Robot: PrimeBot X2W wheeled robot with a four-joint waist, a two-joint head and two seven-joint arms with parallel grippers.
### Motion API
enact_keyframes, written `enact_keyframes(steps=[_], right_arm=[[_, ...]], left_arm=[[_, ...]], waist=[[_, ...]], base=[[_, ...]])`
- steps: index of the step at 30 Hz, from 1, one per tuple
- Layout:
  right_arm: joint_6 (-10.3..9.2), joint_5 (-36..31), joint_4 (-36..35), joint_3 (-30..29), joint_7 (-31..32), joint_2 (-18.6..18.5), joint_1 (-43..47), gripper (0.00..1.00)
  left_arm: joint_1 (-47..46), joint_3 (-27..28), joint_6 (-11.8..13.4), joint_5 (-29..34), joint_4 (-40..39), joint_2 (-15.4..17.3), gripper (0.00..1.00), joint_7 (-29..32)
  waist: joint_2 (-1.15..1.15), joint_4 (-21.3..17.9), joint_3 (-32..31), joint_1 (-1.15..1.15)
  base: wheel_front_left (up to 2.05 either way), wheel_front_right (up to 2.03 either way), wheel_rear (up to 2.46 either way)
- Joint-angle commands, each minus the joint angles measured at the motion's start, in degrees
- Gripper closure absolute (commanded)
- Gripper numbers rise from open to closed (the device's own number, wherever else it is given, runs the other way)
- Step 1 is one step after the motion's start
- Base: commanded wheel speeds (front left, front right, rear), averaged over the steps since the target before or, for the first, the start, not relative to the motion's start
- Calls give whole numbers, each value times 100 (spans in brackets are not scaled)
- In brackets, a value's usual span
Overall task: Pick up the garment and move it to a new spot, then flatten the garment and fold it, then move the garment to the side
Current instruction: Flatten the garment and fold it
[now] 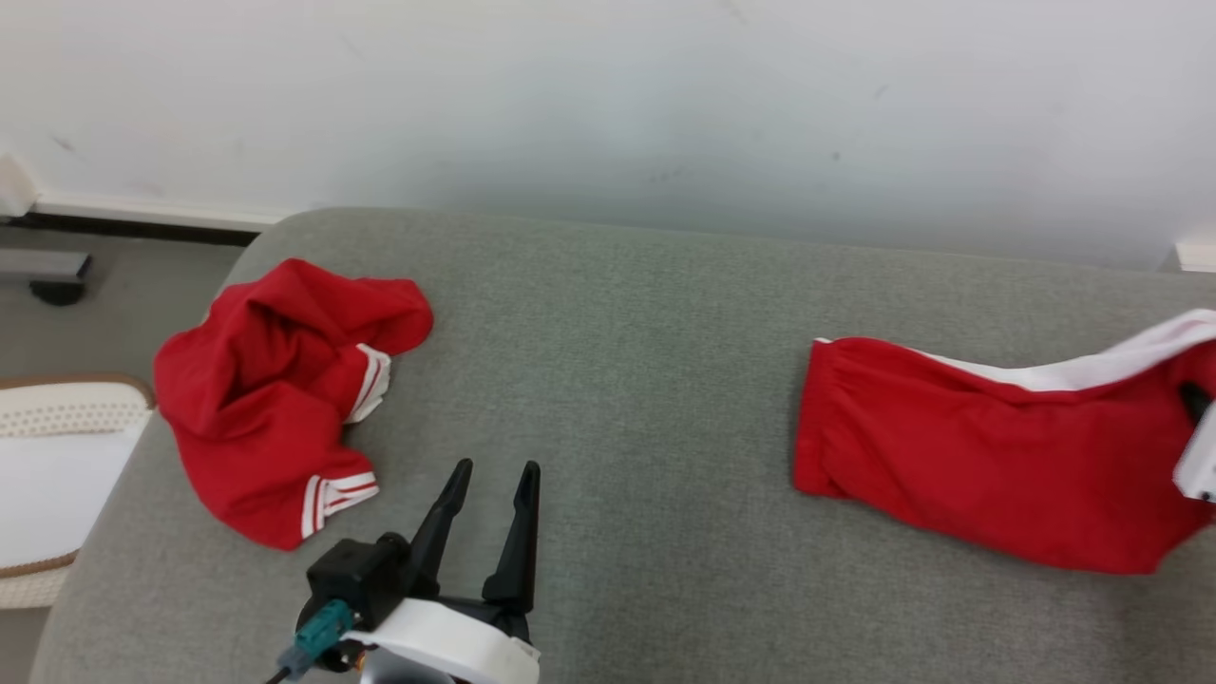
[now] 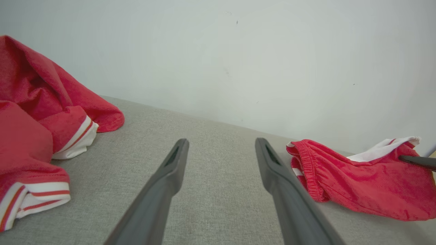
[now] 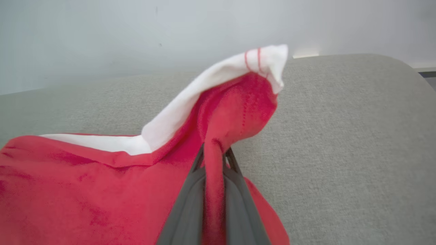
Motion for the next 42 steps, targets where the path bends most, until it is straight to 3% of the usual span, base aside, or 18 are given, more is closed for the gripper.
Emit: enact_keyframes(steps=[1,8,18,22,25,26,27,31,35,42], right_arm=[[2,-27,-70,33,-52,72,3,100],[2,-287,-309,397,44,621,-219,100],[2,-644,434,591,147,1371,-650,100],[2,-691,554,678,177,1595,-697,96],[2,-685,616,712,143,1747,-706,74],[2,-649,598,710,118,1810,-701,47],[2,-628,572,724,107,1850,-691,0],[2,-551,315,778,-115,1950,-591,0],[2,-264,-455,833,-285,2086,-443,0],[2,-8,-1871,694,-961,1521,-53,0]], left_arm=[[69,33,-30,108,-7,-7,0,-1],[126,165,-203,254,134,-130,0,-1],[41,193,-297,226,322,-184,0,-1],[29,176,-272,148,322,-188,0,-1],[33,150,-249,98,346,-189,0,-1],[31,146,-249,88,359,-188,0,-1],[25,153,-252,88,370,-188,0,-1],[15,172,-241,135,398,-188,0,-1],[110,217,-245,213,429,-188,0,-1],[170,219,-234,230,384,-186,0,-1]], waist=[[0,-81,-52,0],[0,-94,-90,0],[0,304,-15,0],[0,371,10,0],[0,363,17,0],[0,348,18,0],[0,325,15,0],[0,211,-20,0],[0,-1,-79,0],[0,-312,-163,0]], base=[[0,0,0],[0,0,0],[0,0,0],[0,0,0],[0,0,0],[0,0,0],[0,0,0],[0,0,0],[0,0,0],[0,0,0]])
